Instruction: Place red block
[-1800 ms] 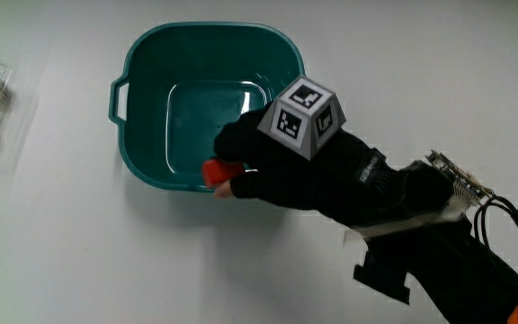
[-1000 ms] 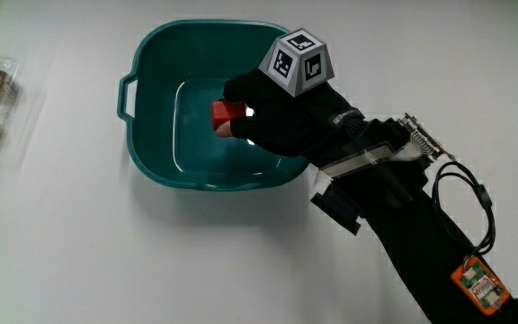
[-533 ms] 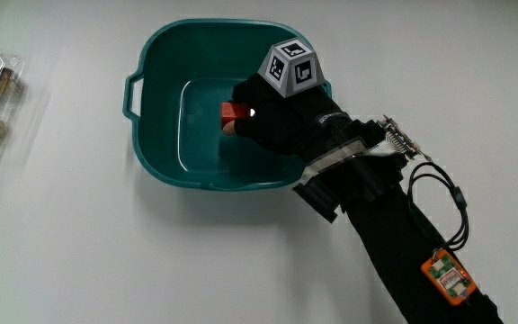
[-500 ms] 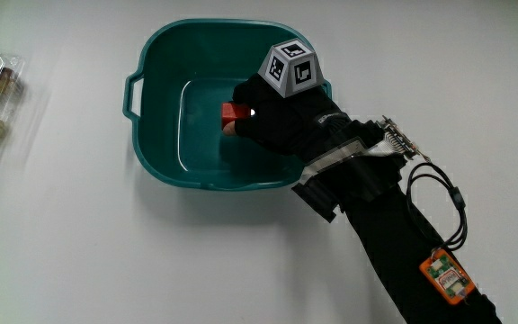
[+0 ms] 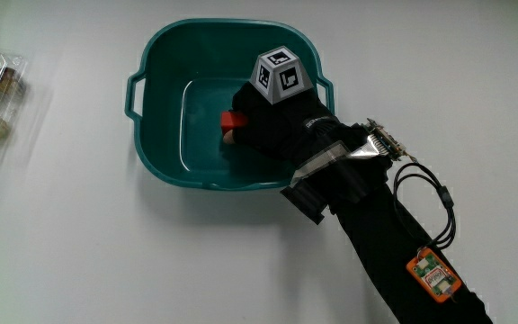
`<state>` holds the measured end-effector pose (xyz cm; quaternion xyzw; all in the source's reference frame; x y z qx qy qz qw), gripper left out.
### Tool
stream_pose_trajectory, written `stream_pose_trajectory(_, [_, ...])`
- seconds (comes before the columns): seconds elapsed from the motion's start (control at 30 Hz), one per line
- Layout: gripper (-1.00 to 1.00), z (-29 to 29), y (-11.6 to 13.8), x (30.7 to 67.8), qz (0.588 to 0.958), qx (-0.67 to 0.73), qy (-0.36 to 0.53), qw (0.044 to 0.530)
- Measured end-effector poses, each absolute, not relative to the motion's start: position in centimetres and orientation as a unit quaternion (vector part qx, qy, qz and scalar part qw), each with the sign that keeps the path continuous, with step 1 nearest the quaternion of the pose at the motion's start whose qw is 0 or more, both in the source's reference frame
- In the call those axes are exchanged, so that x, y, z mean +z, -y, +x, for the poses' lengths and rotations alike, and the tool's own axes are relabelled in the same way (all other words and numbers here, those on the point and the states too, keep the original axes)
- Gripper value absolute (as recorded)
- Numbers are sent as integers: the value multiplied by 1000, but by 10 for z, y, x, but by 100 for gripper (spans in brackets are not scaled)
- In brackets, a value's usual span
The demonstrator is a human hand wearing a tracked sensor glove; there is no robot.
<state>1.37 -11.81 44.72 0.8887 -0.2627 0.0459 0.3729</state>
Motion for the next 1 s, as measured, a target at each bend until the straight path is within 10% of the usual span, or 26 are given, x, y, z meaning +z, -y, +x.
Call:
stream_pose_trajectory(0.43, [0, 9, 114, 458, 883, 35, 257, 390])
stream_pose_trajectory(0.87, [-100, 15, 112, 442, 874, 76, 248, 411])
stream_pose_trajectory(1.0, [-100, 8, 102, 401, 876, 123, 284, 369])
